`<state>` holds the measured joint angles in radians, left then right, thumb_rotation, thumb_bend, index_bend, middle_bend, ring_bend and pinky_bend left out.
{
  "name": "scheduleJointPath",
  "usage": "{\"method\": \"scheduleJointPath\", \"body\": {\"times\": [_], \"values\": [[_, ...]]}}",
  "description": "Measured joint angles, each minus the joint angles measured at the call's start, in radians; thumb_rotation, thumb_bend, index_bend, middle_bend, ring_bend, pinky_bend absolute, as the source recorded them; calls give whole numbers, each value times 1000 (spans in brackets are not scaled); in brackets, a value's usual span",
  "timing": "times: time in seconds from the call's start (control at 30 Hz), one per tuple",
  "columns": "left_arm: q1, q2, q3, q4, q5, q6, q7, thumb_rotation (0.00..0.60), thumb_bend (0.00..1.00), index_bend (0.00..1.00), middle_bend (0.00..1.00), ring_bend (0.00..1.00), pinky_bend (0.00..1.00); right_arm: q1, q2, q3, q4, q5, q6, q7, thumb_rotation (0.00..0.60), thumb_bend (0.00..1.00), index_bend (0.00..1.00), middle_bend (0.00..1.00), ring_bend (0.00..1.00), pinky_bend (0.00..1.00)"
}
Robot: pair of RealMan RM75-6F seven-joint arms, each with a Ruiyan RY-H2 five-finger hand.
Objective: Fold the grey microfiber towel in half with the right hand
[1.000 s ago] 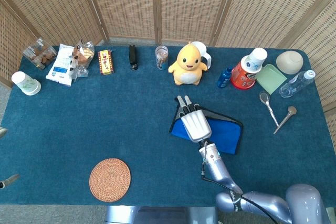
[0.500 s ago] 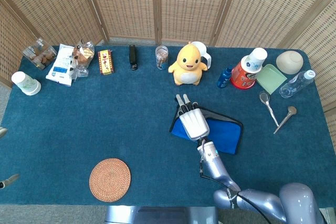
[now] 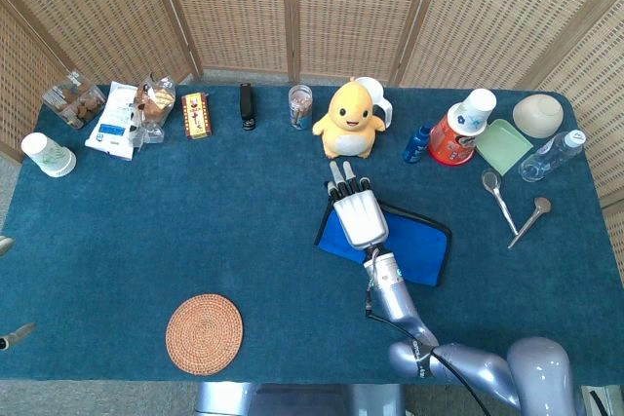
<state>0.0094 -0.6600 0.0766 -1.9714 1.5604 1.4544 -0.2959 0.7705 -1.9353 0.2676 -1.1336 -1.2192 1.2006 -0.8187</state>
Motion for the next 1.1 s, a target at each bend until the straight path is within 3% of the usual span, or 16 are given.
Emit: {"method": "scheduleJointPath", "body": {"times": [0.1,0.5,0.83,1.0,1.1], "values": [[-1,0,-1,0,-1,-1,0,600,126,0,0,0,0,-3,13,4,-27,-1,2,23,600,3,0,0,0,369],[2,-2,1,-1,3,5,6,600,127,0,0,0,0,-45,134,-24,-196,-75,31,153,600,0,0,0,0,374],[7,-1,3,-1,8,14,7,600,127,0,0,0,0,-102,238,-73,-212,-266,168,467,598,0,0,0,14,383],[8,-7,2,-1,7,16,23,600,126,0,0,0,0,-156,317,-98,-214,-329,243,545,464,0,0,0,0,383],[10,-14,0,-1,7,24,40,600,127,0,0,0,0,-184,350,-102,-226,-330,266,569,460,0,0,0,10,384]]}}
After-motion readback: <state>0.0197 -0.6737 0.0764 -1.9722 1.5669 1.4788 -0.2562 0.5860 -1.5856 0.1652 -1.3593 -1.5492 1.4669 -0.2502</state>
